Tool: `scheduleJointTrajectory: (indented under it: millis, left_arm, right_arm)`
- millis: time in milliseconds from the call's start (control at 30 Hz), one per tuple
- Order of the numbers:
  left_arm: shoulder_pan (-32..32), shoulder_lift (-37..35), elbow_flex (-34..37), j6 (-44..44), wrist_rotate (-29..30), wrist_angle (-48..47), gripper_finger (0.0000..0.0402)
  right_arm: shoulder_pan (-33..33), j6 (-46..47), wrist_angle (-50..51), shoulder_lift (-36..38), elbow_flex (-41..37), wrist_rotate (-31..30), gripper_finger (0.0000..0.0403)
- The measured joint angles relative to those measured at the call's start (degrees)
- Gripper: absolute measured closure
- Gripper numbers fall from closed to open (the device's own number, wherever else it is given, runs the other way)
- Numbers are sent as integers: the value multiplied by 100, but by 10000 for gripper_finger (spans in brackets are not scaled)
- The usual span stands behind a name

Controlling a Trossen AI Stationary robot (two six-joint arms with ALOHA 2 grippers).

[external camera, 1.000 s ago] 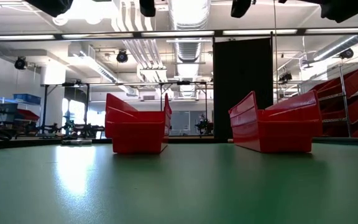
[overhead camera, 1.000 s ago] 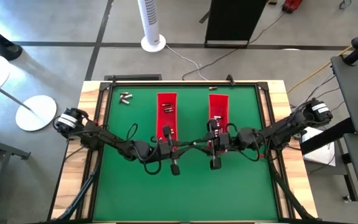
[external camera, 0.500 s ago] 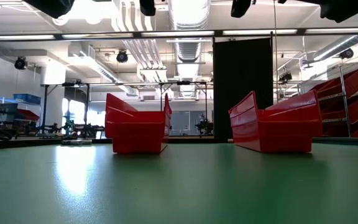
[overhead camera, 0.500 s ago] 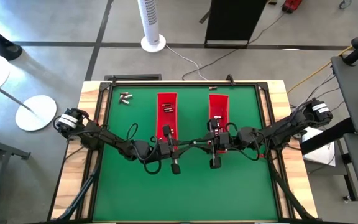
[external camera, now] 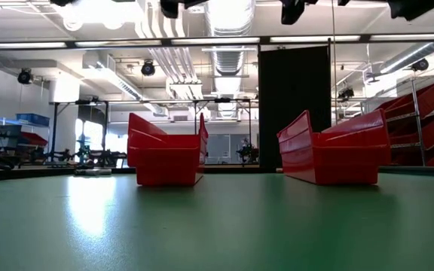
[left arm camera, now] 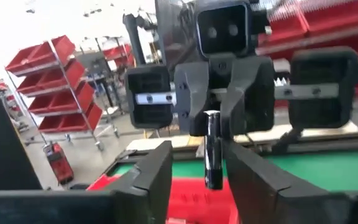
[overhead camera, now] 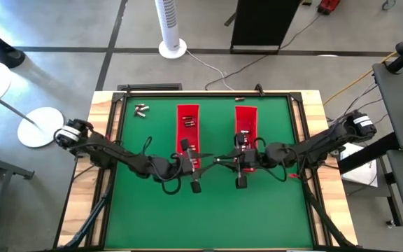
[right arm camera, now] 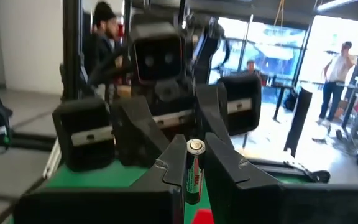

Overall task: Sort batteries
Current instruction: Put the silver battery into the right red bin

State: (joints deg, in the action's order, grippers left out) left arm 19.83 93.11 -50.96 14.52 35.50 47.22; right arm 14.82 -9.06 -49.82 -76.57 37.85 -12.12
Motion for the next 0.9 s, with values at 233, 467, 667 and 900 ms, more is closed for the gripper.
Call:
scheduleJointTrajectory:
  millis: [233,467,667,900]
  left_arm:
    - [93,-703,0,-346,3,-1799,224]
    - [230,-1268,0,-1088,229,-3404,212]
    - [263,-1397,2,-1354,602,-3770,215]
    - [266,-1354,11,-1396,600,-3833,215]
  right_arm:
    - [-25,-97,2626,293,818,-342,378]
    - [-28,263,6694,239,2195,-1070,378]
    - [-335,1109,9447,-32,2968,-1197,378]
    - [-822,1252,9988,-165,2489,-379,378]
